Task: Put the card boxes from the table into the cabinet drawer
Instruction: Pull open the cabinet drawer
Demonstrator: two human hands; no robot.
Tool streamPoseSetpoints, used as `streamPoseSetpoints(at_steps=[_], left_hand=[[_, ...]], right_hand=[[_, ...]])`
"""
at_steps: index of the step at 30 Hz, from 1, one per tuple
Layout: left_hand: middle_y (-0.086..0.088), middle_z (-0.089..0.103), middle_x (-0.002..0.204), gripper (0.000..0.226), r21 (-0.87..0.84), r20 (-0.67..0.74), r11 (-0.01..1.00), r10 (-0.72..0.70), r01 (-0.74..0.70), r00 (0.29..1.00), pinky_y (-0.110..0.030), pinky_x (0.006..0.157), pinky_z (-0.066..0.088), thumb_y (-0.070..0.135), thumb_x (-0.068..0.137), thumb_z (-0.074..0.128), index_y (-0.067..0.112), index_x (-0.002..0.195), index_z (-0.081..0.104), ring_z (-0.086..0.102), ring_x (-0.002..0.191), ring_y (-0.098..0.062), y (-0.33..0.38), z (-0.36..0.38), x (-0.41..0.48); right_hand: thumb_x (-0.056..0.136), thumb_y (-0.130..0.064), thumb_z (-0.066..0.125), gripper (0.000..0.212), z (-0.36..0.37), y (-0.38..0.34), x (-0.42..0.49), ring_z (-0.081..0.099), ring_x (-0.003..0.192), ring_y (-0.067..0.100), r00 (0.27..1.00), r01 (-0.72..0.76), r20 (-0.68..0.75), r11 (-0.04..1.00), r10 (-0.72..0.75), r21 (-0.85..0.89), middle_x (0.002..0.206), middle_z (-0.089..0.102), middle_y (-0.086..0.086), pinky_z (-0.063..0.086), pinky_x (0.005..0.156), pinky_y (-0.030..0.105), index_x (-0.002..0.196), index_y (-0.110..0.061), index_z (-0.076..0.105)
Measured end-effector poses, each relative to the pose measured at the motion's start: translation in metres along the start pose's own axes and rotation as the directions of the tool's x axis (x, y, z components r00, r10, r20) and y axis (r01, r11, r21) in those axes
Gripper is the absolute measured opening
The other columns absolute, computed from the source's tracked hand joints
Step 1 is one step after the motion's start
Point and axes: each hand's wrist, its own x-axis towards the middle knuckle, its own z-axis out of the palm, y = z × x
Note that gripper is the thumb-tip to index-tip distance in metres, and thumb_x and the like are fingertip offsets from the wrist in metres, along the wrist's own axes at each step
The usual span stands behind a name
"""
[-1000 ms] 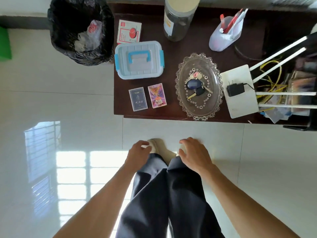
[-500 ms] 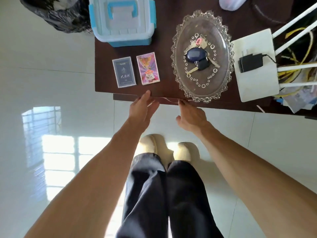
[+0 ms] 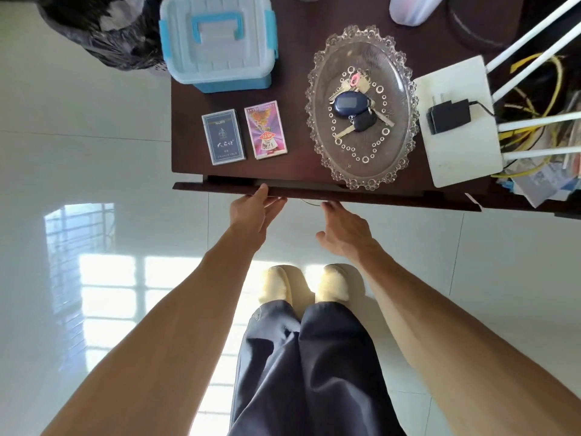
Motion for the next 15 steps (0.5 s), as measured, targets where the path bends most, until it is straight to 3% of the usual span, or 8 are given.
streamPoseSetpoints(at_steps=[4,7,8,9,10,12,13,15], left_hand=[[-0.02,0.076,0.093,0.019,0.04,-0.096,0.996,-0.077,0.081,0.992,-0.037,0.08,0.063,0.019,0.098,0.056,0.001,0.104,0.061,0.077,0.079,-0.03,-0.007,-0.015,0.002],[-0.018,0.077,0.075,0.014,0.068,-0.135,0.99,-0.113,0.123,0.984,-0.037,0.07,0.064,0.016,0.097,0.057,0.002,0.1,0.059,0.077,0.07,-0.03,-0.012,-0.024,0.002],[-0.017,0.077,0.071,0.013,0.076,-0.143,0.988,-0.121,0.133,0.982,-0.038,0.068,0.064,0.015,0.097,0.057,0.003,0.099,0.059,0.077,0.068,-0.031,-0.013,-0.026,0.0],[-0.016,0.077,0.068,0.011,0.086,-0.153,0.986,-0.126,0.14,0.98,-0.038,0.066,0.064,0.015,0.096,0.058,0.004,0.098,0.059,0.077,0.068,-0.031,-0.014,-0.027,-0.002],[-0.016,0.076,0.067,0.01,0.094,-0.162,0.985,-0.125,0.142,0.979,-0.038,0.064,0.064,0.015,0.096,0.058,0.005,0.098,0.059,0.077,0.068,-0.031,-0.015,-0.027,-0.003],[-0.015,0.076,0.065,0.01,0.107,-0.175,0.985,-0.116,0.136,0.978,-0.037,0.061,0.064,0.016,0.096,0.059,0.006,0.097,0.059,0.077,0.066,-0.03,-0.016,-0.027,-0.004],[-0.015,0.076,0.065,0.01,0.115,-0.178,0.984,-0.112,0.134,0.978,-0.036,0.06,0.064,0.016,0.095,0.06,0.006,0.097,0.059,0.077,0.066,-0.03,-0.016,-0.027,-0.005],[-0.015,0.076,0.065,0.011,0.148,-0.185,0.981,-0.1,0.128,0.978,-0.037,0.062,0.064,0.016,0.094,0.063,0.006,0.097,0.059,0.077,0.067,-0.03,-0.014,-0.029,-0.004]], right_hand=[[0.095,-0.036,0.056,0.079,0.023,0.003,-0.021,0.042,0.145,0.029,0.999,0.013,0.031,0.992,-0.017,0.124,0.171,0.016,-0.004,0.04,0.111,0.046,0.162,-0.021,0.017],[0.094,-0.045,0.058,0.076,0.042,0.011,-0.048,0.041,0.147,0.023,0.998,-0.046,0.057,0.87,0.02,0.491,0.17,0.022,-0.005,0.04,0.115,0.046,0.16,-0.033,0.024],[0.093,-0.048,0.059,0.071,0.046,0.016,-0.059,0.05,0.141,0.022,0.993,-0.116,0.077,0.746,0.087,0.656,0.166,0.033,-0.005,0.045,0.11,0.043,0.157,-0.037,0.03],[0.093,-0.051,0.062,0.065,0.047,0.022,-0.07,0.059,0.131,0.02,0.979,-0.195,0.128,0.542,0.159,0.818,0.16,0.044,-0.003,0.051,0.104,0.041,0.152,-0.039,0.037],[0.092,-0.052,0.064,0.057,0.046,0.028,-0.078,0.068,0.119,0.02,0.959,-0.247,0.196,0.262,0.205,0.933,0.152,0.053,0.0,0.057,0.095,0.038,0.144,-0.04,0.045],[0.093,-0.05,0.065,0.037,0.035,0.046,-0.087,0.077,0.1,0.022,0.936,-0.212,0.273,-0.261,0.224,0.942,0.135,0.064,0.01,0.063,0.076,0.033,0.126,-0.037,0.055],[0.094,-0.047,0.065,0.034,0.026,0.056,-0.085,0.079,0.095,0.022,0.928,-0.162,0.28,-0.41,0.246,0.898,0.129,0.067,0.013,0.064,0.069,0.032,0.124,-0.033,0.056],[0.096,-0.039,0.066,0.038,0.005,0.073,-0.077,0.079,0.09,0.026,0.893,-0.118,0.321,-0.526,0.315,0.842,0.12,0.07,0.019,0.064,0.067,0.033,0.127,-0.022,0.053]])
